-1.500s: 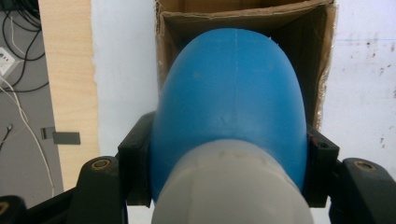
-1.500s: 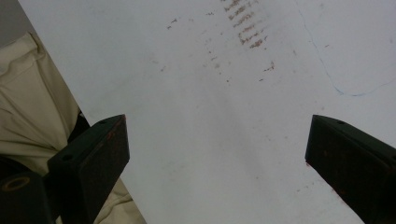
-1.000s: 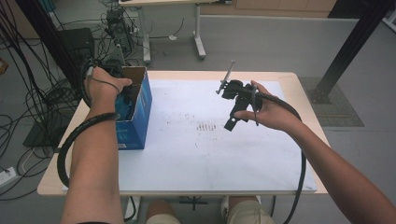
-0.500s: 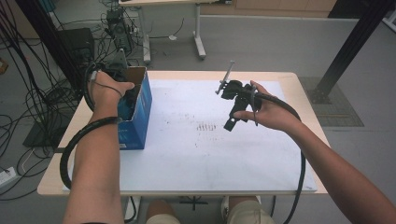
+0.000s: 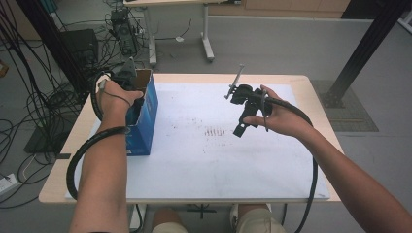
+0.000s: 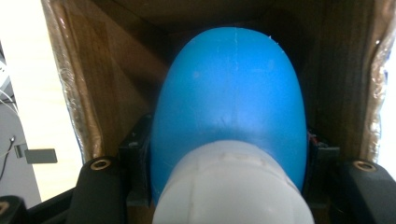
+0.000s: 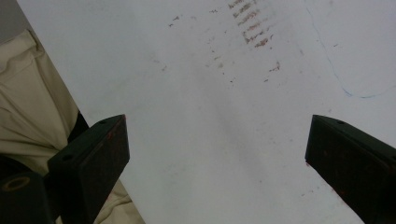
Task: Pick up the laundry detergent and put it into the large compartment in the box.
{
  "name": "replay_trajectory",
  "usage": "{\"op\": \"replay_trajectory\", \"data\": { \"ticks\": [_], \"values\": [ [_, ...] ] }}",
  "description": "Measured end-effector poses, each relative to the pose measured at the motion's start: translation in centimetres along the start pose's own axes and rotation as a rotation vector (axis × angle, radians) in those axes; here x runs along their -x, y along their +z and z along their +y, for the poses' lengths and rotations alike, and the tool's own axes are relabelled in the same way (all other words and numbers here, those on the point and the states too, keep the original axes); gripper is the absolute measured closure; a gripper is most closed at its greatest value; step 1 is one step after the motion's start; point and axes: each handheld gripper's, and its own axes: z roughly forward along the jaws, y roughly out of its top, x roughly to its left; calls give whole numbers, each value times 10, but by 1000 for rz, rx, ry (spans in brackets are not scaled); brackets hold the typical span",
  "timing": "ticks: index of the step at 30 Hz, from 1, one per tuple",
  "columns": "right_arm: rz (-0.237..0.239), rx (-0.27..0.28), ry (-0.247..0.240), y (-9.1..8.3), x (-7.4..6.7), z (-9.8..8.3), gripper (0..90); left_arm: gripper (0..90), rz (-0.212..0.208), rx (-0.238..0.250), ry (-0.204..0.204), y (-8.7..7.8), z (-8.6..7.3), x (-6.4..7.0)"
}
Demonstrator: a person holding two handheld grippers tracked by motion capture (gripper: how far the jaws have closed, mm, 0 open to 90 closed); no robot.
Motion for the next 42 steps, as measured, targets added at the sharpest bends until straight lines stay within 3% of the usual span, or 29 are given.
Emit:
{"op": "replay_trajectory", "data": {
  "ticks": [42],
  "values": [
    [-2,7,4,0,-3,2,63,370,-21,29,-4,2,-8,-9]
  ]
}}
